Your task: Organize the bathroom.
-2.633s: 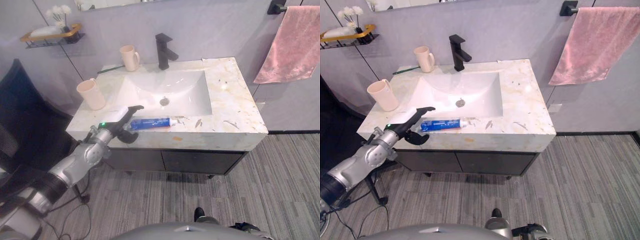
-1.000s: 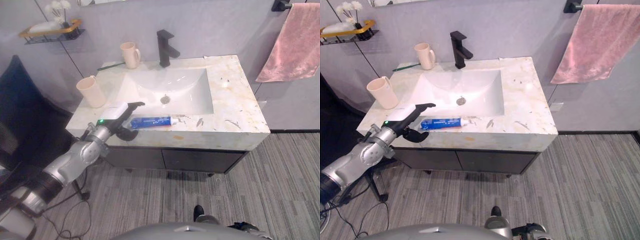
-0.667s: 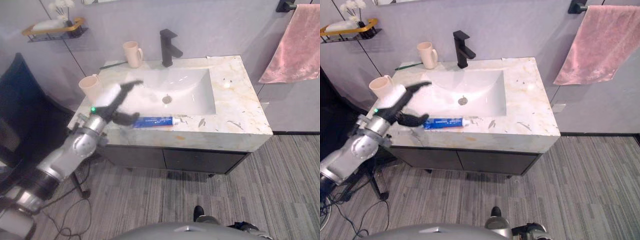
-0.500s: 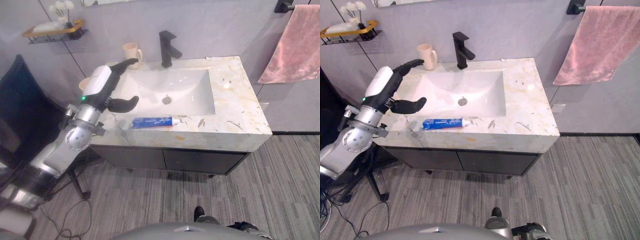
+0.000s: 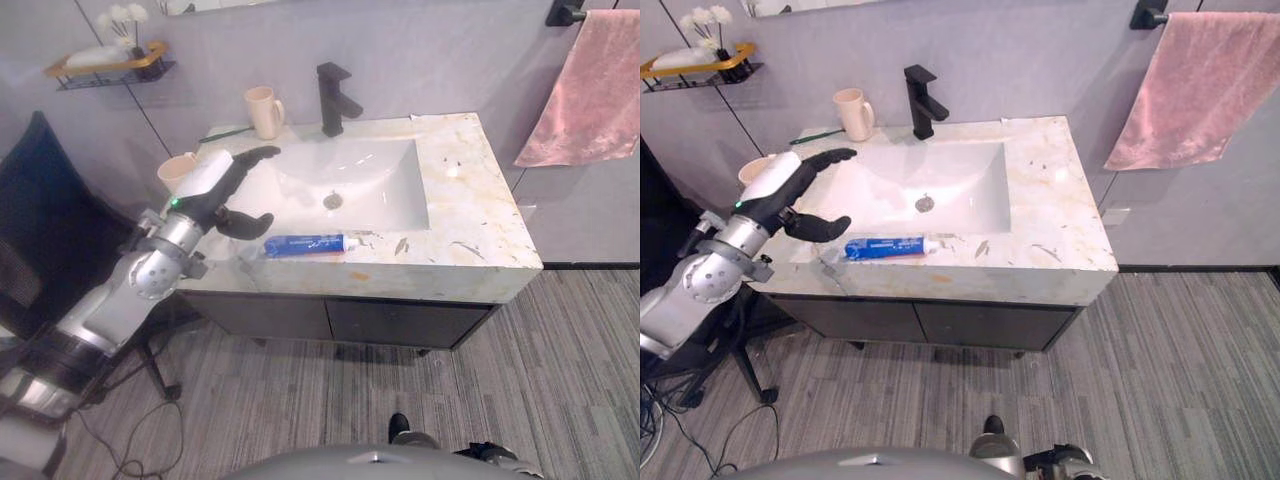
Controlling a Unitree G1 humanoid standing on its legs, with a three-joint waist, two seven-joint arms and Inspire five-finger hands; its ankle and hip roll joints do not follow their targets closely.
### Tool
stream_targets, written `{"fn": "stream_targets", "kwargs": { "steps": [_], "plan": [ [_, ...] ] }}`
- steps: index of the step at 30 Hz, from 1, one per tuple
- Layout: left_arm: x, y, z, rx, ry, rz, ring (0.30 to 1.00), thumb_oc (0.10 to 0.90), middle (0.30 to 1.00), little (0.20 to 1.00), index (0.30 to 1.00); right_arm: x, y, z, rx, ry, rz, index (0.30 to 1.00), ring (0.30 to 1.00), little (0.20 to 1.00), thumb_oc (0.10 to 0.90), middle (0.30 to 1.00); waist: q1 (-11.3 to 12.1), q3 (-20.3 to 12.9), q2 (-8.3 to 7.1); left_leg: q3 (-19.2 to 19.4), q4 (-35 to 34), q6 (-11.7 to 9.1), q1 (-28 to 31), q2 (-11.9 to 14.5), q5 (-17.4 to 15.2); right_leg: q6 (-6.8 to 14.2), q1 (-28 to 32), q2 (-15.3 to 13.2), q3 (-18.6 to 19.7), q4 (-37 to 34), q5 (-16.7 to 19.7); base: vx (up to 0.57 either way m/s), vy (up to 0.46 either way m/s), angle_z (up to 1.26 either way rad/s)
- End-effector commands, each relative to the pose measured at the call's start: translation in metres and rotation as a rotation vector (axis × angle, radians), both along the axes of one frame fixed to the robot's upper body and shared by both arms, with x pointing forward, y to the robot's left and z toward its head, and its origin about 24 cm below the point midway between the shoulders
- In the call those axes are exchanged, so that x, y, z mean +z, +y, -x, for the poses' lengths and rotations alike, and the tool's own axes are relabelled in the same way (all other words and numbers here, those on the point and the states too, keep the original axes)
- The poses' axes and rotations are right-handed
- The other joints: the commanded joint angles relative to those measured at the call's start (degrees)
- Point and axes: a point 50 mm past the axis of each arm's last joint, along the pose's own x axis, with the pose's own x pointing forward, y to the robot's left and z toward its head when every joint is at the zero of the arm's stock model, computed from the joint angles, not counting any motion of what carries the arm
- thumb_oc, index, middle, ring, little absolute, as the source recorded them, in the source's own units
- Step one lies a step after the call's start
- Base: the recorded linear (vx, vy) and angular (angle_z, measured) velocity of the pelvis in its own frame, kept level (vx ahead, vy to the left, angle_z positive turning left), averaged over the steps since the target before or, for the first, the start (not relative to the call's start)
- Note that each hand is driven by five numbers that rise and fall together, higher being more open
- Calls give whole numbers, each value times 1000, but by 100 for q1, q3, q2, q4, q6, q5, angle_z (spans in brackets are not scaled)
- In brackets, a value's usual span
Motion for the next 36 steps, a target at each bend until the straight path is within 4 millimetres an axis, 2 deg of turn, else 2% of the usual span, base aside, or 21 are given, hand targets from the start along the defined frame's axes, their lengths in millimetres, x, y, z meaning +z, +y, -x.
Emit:
{"fn": "stream_targets", "kwargs": {
  "steps": [1, 17, 36],
  "plan": [
    [67, 1, -12, -23, -220, -2, 900, 800, 900, 900, 900, 2, 0, -11, -13, 4, 11, 900, 900, 900, 800, 900, -37, -205, -94, 632, 391, 394, -124, -332, -351, 243, 104, 142, 458, 687, -1276, 0, 0, 0],
    [28, -14, -18, -1, -119, -86, 900, 800, 900, 900, 900, 2, 3, -16, 6, -2, 6, 900, 900, 900, 800, 900, -119, -182, -95, 690, 441, 421, -152, -320, -385, 252, 44, 138, 497, 753, -1313, 0, 0, 0],
    [15, -16, -23, 42, -101, -133, 900, 800, 900, 900, 900, 1, 6, -17, 17, -3, 2, 900, 900, 900, 800, 900, -161, -187, -116, 695, 462, 407, -189, -311, -379, 237, 46, 147, 492, 724, -1313, 0, 0, 0]
  ]
}}
